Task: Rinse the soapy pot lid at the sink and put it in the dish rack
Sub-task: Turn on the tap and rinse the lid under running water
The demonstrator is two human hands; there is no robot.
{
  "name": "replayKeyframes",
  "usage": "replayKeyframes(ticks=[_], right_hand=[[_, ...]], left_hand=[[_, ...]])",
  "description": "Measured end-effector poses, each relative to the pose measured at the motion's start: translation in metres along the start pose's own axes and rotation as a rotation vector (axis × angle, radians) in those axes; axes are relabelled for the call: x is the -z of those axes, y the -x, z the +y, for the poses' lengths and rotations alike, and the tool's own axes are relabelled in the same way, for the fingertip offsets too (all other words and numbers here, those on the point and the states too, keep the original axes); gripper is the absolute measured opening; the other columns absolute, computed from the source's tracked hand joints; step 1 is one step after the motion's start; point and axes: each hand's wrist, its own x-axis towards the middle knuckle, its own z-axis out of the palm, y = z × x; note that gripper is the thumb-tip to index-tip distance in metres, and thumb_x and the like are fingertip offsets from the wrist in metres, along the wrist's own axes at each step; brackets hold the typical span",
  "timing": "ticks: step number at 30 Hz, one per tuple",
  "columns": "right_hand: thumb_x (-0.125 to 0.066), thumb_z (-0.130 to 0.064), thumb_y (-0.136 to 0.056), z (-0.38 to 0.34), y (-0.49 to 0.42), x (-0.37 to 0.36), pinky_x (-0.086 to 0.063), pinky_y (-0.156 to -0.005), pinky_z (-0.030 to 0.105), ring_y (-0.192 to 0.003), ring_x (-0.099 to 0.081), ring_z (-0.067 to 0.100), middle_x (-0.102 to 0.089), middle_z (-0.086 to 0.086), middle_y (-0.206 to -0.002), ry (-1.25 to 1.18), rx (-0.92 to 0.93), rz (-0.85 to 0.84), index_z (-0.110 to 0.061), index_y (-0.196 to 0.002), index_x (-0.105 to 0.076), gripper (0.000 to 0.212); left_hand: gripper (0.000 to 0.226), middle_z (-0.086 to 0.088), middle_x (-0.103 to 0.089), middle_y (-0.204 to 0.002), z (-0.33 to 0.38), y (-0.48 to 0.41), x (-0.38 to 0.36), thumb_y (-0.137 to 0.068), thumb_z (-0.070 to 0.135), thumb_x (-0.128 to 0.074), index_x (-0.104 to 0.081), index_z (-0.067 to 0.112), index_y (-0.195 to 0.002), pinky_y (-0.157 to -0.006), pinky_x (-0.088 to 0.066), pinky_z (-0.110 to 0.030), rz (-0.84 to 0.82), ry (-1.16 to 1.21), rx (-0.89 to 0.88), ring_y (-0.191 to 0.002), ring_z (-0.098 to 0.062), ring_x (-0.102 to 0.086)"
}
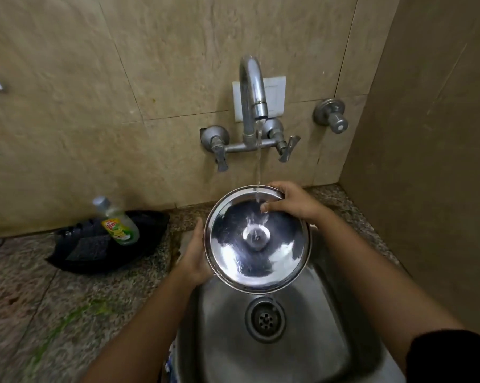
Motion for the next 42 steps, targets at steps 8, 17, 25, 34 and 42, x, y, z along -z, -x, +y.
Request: replayKeyframes(ticks=[8,17,25,34,42], right_hand=[[-0.073,-0.029,-0.082,0.017,-0.004,-0.019,-0.053,-0.081,0.046,-0.08,-0.065,0.021,-0.072,0.02,-0.092,0.005,-0.129,0.101,-0.004,-0.092,-0.07,0.027],[-0.055,-0.041,-0.093,-0.006,-0.015,-0.034,-0.04,-0.067,0.027,-0.08,-0.059,0.008,-0.066,-0.006,-0.086,0.591,0.304,0.142,-0.022,-0.091,-0.068,0.023],[-0.06,-0.046,-0.088,0.0,-0.012,-0.016,-0.051,-0.07,0.039,-0.075,-0.066,0.019,-0.071,0.0,-0.078,0.249,0.003,0.219,-0.019,-0.084,-0.073,0.03],[-0.05,-0.034,-0.096,0.019,-0.006,-0.017,-0.049,-0.074,0.04,-0.083,-0.064,0.023,-0.07,0.01,-0.089,0.384,-0.006,0.423,-0.012,-0.093,-0.068,0.028],[-0.068,-0.02,-0.081,0.072,0.049,-0.03,-0.03,-0.111,0.05,-0.136,-0.036,0.032,-0.035,0.013,-0.151,0.812,0.25,0.467,-0.031,-0.144,-0.035,0.071]], left_hand=[[0.031,-0.014,-0.073,-0.107,0.005,0.01,-0.004,-0.088,0.03,-0.064,-0.07,0.009,-0.11,-0.088,-0.054,-0.039,0.185,-0.487,-0.31,-0.098,-0.028,-0.07],[0.018,-0.003,-0.076,-0.086,-0.003,0.008,-0.036,-0.087,0.024,-0.065,-0.072,0.012,-0.098,-0.067,-0.058,-0.024,0.212,-0.452,-0.44,-0.076,-0.014,-0.073],[0.034,-0.02,-0.07,-0.111,0.023,0.007,-0.018,-0.084,0.018,-0.065,-0.066,0.004,-0.114,-0.087,-0.055,-0.043,0.025,-0.546,-0.115,-0.097,-0.035,-0.068],[0.029,-0.016,-0.074,-0.101,0.011,-0.001,-0.009,-0.084,0.027,-0.069,-0.071,0.007,-0.104,-0.084,-0.057,-0.047,0.227,-0.393,-0.387,-0.093,-0.034,-0.07],[0.019,-0.008,-0.075,-0.099,0.016,-0.003,0.002,-0.091,0.016,-0.06,-0.069,0.009,-0.106,-0.078,-0.059,-0.035,0.212,-0.218,-0.456,-0.091,-0.023,-0.071]])
